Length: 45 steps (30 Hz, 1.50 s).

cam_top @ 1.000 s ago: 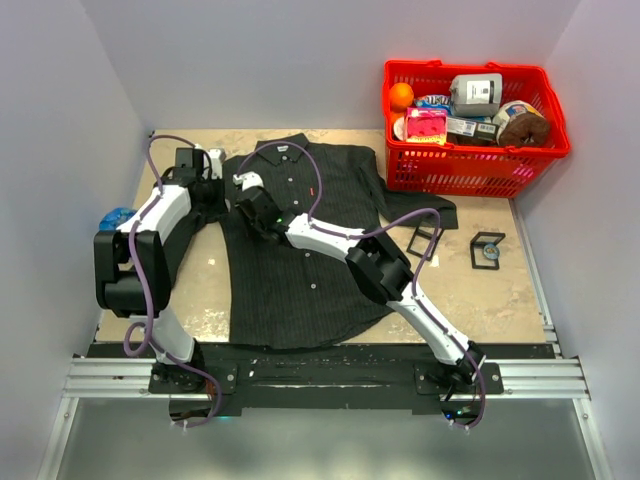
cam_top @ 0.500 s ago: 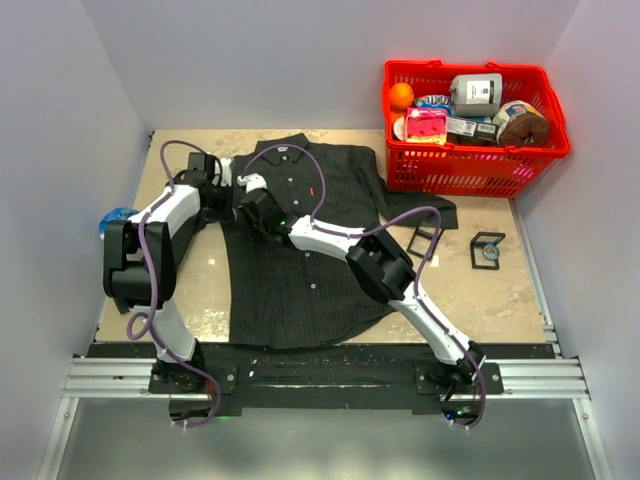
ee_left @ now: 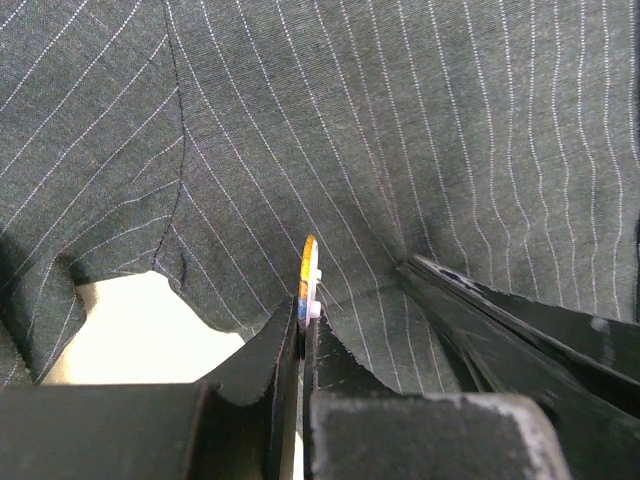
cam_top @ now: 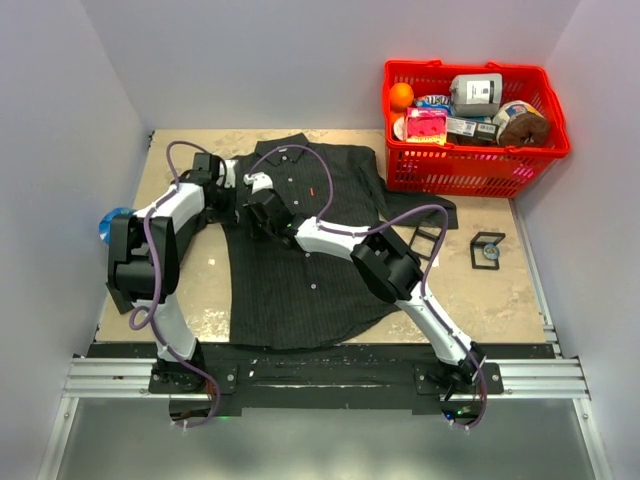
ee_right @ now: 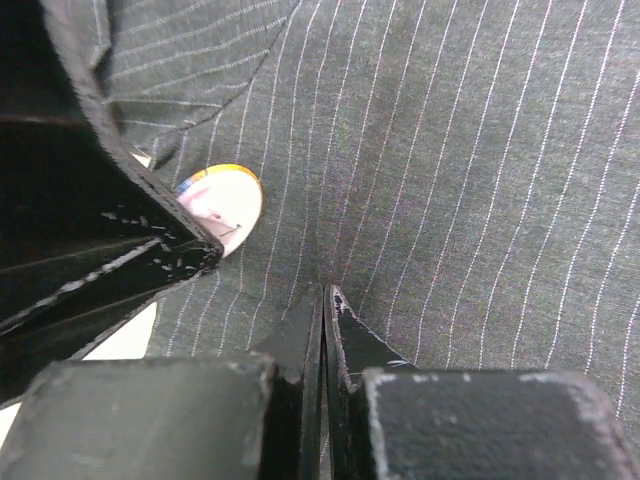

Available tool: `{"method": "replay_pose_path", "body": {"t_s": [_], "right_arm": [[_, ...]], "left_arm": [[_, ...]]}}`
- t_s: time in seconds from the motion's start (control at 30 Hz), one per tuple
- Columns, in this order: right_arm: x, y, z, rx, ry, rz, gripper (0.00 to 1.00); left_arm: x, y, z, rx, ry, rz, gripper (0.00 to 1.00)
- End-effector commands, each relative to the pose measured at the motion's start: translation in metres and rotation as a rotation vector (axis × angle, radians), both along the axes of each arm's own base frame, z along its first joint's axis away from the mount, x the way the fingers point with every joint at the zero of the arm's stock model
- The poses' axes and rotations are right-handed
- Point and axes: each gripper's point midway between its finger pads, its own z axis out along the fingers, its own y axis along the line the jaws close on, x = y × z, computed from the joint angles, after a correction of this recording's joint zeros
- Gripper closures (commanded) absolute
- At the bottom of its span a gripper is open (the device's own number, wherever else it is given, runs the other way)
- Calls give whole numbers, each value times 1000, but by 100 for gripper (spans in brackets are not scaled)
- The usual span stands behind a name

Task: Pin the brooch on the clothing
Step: Cross the brooch over the flattened clothing.

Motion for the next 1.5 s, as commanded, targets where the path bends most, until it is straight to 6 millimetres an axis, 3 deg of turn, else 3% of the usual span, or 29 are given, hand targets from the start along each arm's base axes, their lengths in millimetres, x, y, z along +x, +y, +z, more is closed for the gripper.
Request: {"method": "replay_pose_path", "body": {"t_s": [0.0,0.27,0.87,1.23,1.47], "right_arm": [[10,8,67,146,-85,-20,100],[10,12,72,175,-94,5,100],[4,15,89,244,-129,44,100],[-2,24,82,250,-109,97,100],[-3,25,57,202,-58,98,100]], "left_arm": [[13,-4,6,-7,-24,-3,100],[11,-15,7,-25,-24,-31,100],[7,-17,-1,12,4,-44,100],[9,-19,2,9,-10,-49,100],[13,-20,11,0,-40,-39,100]]}}
